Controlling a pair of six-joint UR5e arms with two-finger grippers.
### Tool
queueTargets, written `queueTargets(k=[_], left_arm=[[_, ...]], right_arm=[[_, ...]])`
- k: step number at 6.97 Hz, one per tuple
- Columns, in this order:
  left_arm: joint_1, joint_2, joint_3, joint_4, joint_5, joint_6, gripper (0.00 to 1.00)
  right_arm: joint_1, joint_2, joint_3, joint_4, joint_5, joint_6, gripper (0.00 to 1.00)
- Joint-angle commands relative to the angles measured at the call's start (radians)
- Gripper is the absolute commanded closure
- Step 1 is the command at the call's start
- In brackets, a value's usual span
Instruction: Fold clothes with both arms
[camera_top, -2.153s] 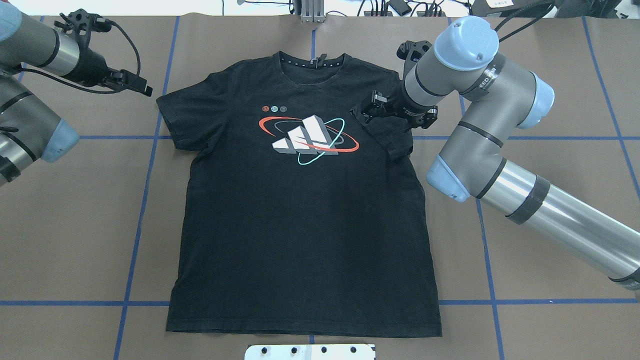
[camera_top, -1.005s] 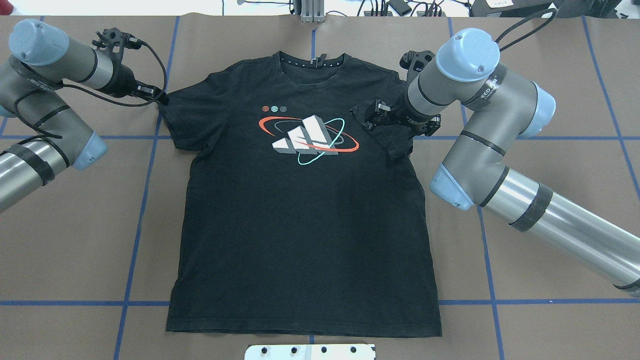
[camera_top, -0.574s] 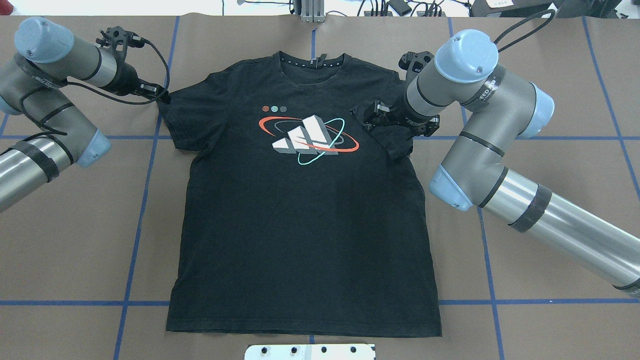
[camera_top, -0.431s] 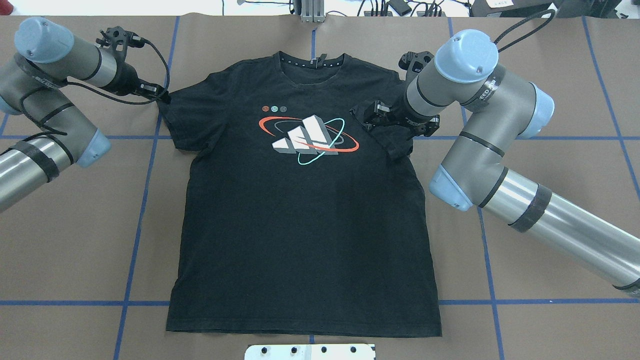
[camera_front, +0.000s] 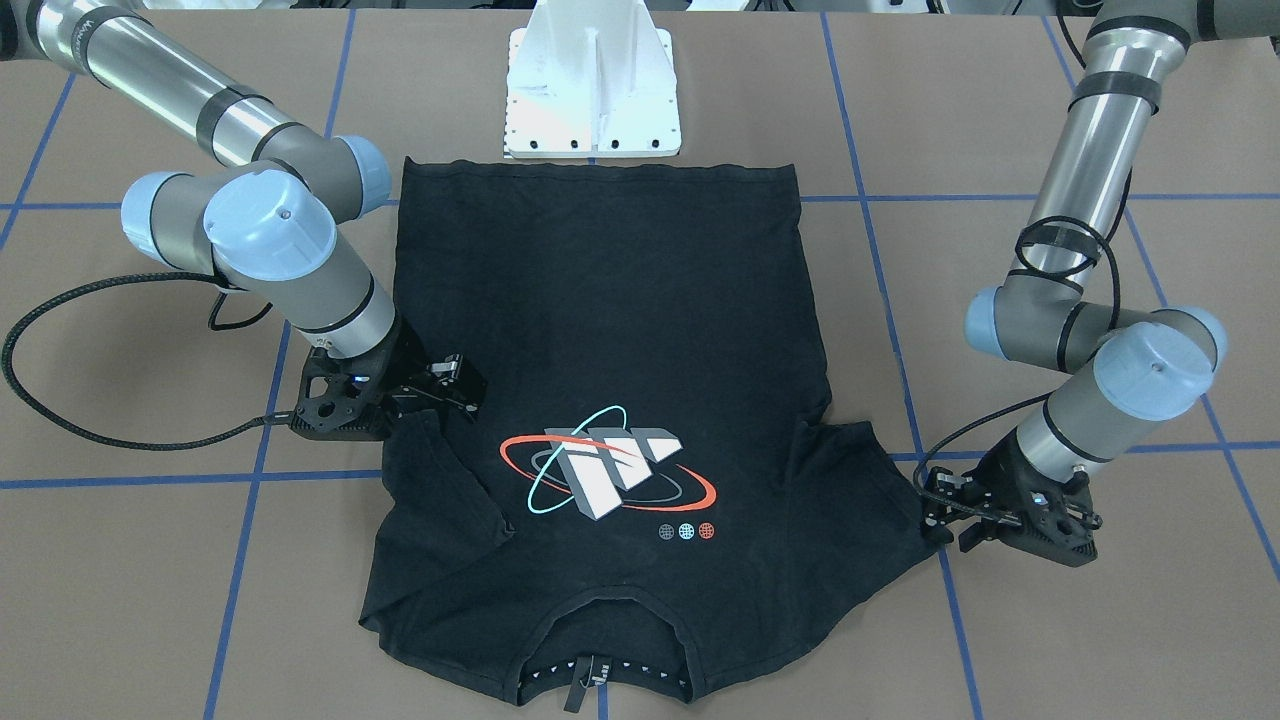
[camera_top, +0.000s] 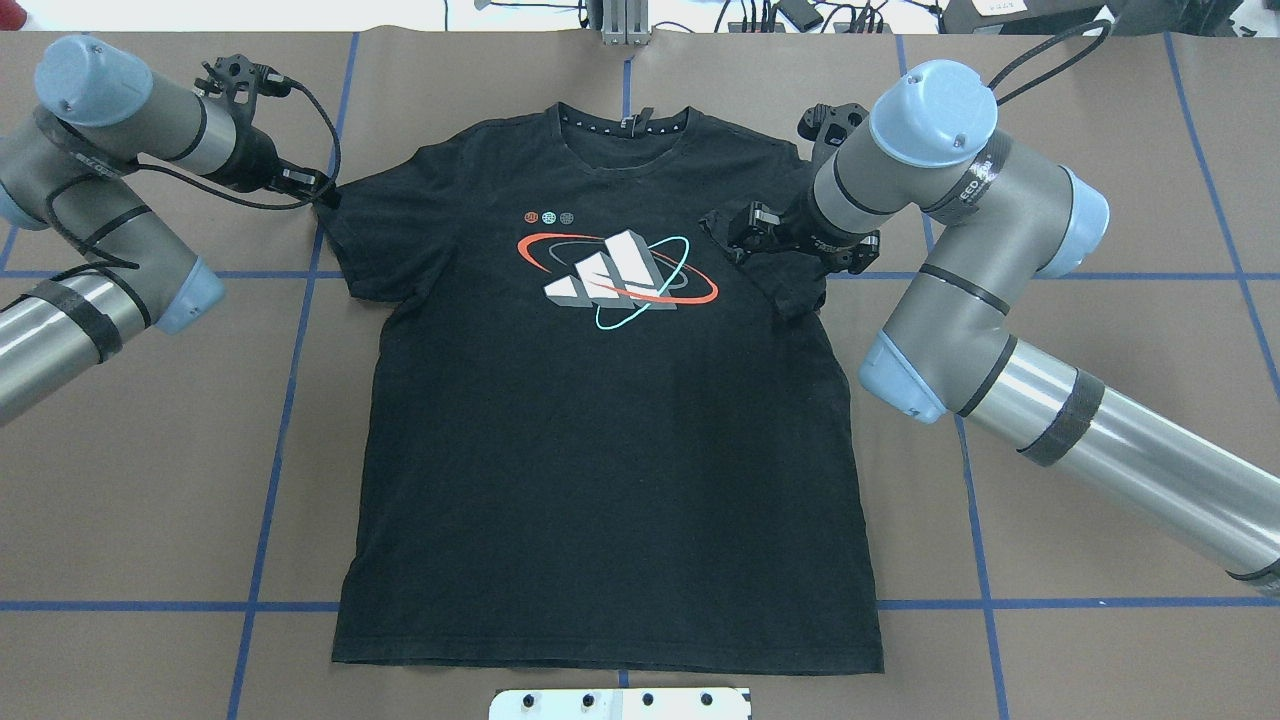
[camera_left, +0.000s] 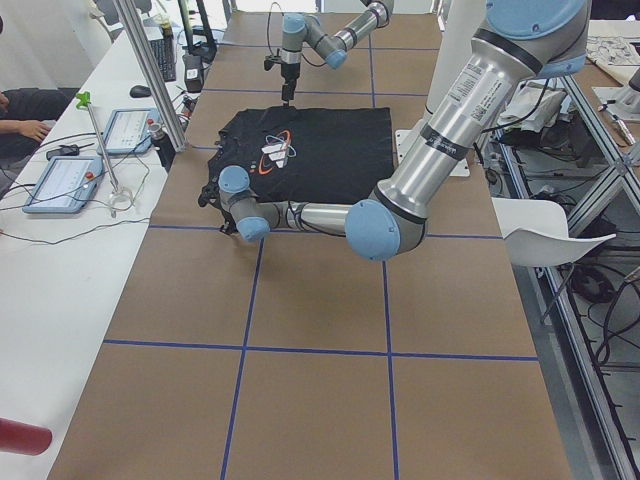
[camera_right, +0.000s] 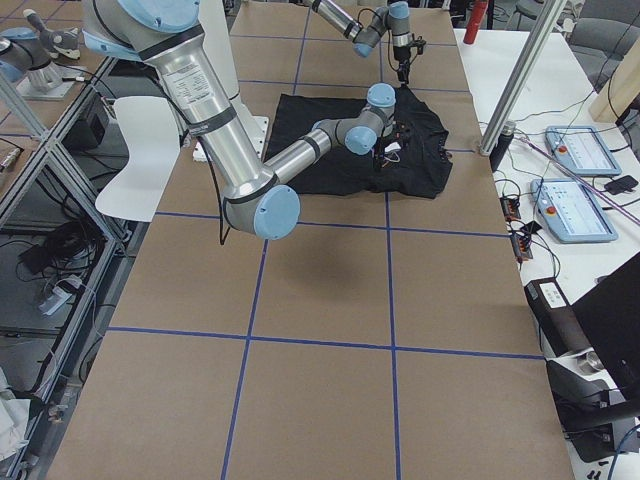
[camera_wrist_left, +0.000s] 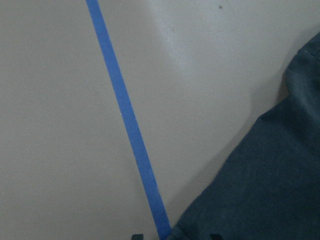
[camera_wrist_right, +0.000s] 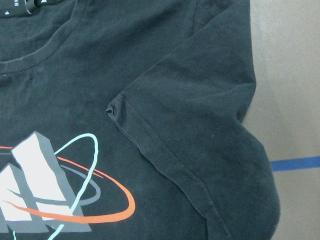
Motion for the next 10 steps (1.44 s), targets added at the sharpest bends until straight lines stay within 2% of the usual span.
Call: queueTargets(k=[1, 2, 3, 4, 5, 6, 8, 9, 10], left_arm=[[0.000, -0.008, 0.014, -0.001, 0.000, 0.000, 0.51], [0.000, -0.008, 0.016, 0.001, 0.000, 0.000, 0.51], [0.000, -0.008, 0.017, 0.001, 0.000, 0.000, 0.59], [0.000, -0.008, 0.017, -0.001, 0.000, 0.000, 0.82], [-0.001, -0.008, 0.016, -0.001, -0.001, 0.000, 1.00], [-0.005, -0.007, 0.005, -0.001, -0.003, -0.003, 1.00], [-0.015, 0.008, -0.096, 0.015, -0.035, -0.012, 1.00], [-0.034, 0.010, -0.128, 0.013, -0.106, -0.065, 1.00], [-0.037, 0.040, -0.197, 0.012, -0.128, -0.140, 1.00]], right_arm=[[0.000, -0.002, 0.002, 0.000, 0.000, 0.000, 0.00], [0.000, -0.002, 0.003, 0.000, 0.000, 0.002, 0.00], [0.000, -0.002, 0.002, 0.000, -0.002, 0.000, 0.00], [0.000, -0.002, 0.003, -0.002, -0.002, 0.002, 0.00], [0.000, -0.002, 0.002, 0.000, -0.002, 0.002, 0.00], [0.000, -0.002, 0.002, 0.000, -0.002, 0.002, 0.00], [0.000, 0.000, 0.005, -0.002, -0.002, 0.002, 0.00], [0.000, 0.000, 0.005, 0.000, 0.000, 0.000, 0.00], [0.000, 0.001, 0.005, 0.000, 0.000, 0.002, 0.00]])
